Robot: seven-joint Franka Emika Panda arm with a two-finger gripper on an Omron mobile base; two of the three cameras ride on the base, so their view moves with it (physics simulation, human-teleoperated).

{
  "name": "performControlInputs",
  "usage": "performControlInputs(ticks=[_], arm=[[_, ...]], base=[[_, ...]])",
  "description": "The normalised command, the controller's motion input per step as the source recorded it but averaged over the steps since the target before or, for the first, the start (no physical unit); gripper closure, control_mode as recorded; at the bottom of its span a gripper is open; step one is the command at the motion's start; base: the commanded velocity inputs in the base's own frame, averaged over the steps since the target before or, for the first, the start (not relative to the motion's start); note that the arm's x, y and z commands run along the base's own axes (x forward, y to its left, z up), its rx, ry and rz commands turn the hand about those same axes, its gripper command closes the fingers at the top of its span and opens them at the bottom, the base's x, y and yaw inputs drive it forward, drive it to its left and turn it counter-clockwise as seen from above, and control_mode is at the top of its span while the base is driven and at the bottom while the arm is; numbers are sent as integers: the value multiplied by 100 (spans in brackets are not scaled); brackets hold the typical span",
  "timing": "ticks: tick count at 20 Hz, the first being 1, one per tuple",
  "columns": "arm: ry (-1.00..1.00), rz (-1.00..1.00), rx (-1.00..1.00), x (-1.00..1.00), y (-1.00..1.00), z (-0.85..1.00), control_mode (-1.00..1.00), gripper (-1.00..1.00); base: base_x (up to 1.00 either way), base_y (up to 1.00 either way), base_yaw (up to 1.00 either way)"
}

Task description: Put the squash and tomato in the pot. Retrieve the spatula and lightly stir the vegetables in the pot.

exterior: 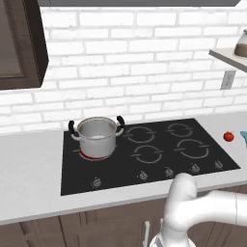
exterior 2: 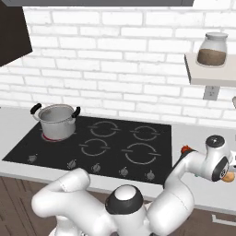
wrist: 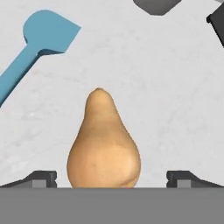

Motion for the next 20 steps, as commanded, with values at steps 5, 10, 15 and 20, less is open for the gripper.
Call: performControlInputs(ticks=[5,10,15,20], arm=[[0,0,0,12,0,-40,-100,-100],[0,3,0,23,-10,-47,-100,-100],[0,6,0,31,-2,-57,-100,100],[0,7,1,-3,23,-62,-100,100]], base=[[0,0,0],[0,0,0],[0,0,0],[0,0,0]])
